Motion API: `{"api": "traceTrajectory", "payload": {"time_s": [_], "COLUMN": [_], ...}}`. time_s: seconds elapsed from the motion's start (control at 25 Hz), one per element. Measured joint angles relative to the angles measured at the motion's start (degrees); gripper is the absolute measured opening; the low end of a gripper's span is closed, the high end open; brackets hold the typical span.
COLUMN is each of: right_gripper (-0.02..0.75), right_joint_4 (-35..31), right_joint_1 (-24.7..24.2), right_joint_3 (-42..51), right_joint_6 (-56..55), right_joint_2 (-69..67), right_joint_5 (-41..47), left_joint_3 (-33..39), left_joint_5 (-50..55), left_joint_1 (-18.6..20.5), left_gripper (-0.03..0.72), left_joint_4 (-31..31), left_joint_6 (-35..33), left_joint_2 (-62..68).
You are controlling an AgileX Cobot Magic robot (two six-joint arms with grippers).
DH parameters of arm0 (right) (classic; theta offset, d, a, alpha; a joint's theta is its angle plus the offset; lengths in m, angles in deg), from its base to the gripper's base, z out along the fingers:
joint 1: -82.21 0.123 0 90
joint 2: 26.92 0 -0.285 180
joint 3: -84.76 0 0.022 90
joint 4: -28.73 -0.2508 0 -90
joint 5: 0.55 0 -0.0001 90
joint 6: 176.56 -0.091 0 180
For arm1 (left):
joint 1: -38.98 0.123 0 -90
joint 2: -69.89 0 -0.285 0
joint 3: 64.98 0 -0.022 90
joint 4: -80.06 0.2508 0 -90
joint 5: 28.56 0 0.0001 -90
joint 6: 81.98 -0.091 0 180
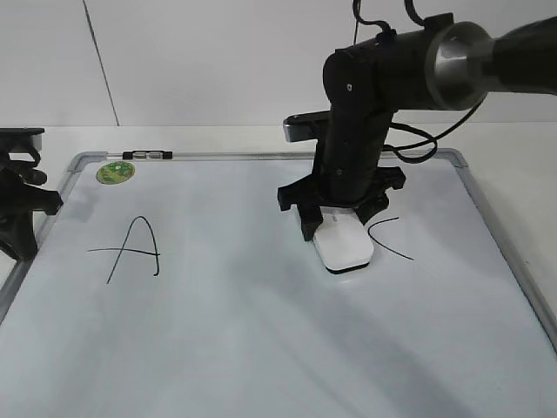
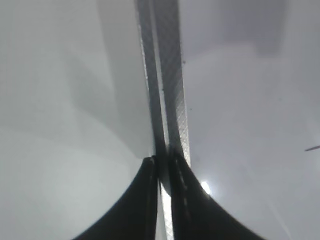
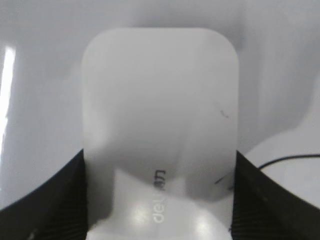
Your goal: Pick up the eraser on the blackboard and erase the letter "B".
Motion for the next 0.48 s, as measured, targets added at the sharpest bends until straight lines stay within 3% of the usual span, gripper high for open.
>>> {"api": "traceTrajectory", "payload": {"time_s": [0.48], "right_gripper": [0.519], "right_joint_4": [-1.77], "right_joint_1": [-3.25], "right_joint_3": [-3.31], "right_joint_6": [-0.11], "right_joint_2": [-1.84], "right_joint_5": [0.09], "left_joint_3": [0.0], "left_joint_5": [0.1], "left_joint_1": [0.0], "left_gripper": [0.02], "left_joint_4": [0.0], "left_joint_6": [-0.11], "left_joint_2": [0.0]}}
